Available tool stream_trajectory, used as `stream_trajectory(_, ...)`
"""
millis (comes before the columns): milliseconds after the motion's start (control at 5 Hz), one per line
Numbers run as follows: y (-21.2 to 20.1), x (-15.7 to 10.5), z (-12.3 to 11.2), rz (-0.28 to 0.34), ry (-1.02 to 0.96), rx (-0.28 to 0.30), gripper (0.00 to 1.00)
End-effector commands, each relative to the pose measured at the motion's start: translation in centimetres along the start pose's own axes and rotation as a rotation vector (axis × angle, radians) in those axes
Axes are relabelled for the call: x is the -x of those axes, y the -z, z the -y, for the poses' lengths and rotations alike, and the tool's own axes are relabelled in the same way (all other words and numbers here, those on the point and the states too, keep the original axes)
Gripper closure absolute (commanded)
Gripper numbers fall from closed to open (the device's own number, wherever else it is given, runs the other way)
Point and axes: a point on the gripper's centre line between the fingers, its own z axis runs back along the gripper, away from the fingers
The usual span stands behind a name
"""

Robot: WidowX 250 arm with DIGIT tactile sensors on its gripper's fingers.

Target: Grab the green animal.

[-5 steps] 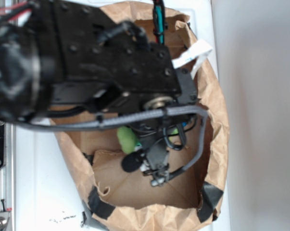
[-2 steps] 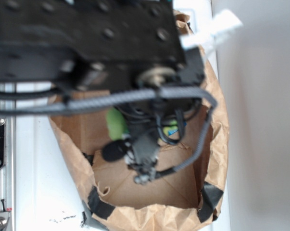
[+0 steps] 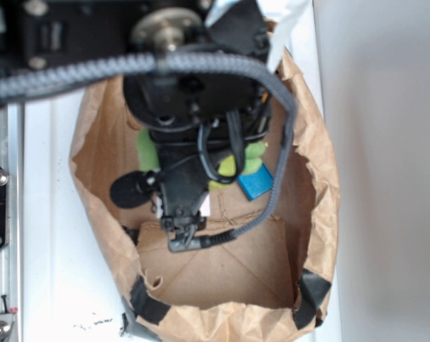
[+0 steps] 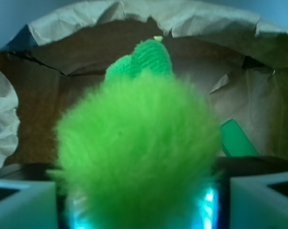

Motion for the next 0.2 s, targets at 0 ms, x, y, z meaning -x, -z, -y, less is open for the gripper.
stream_trajectory(0, -1.54, -1.01, 0.0, 0.126, -0.053, -0.088, 1.0)
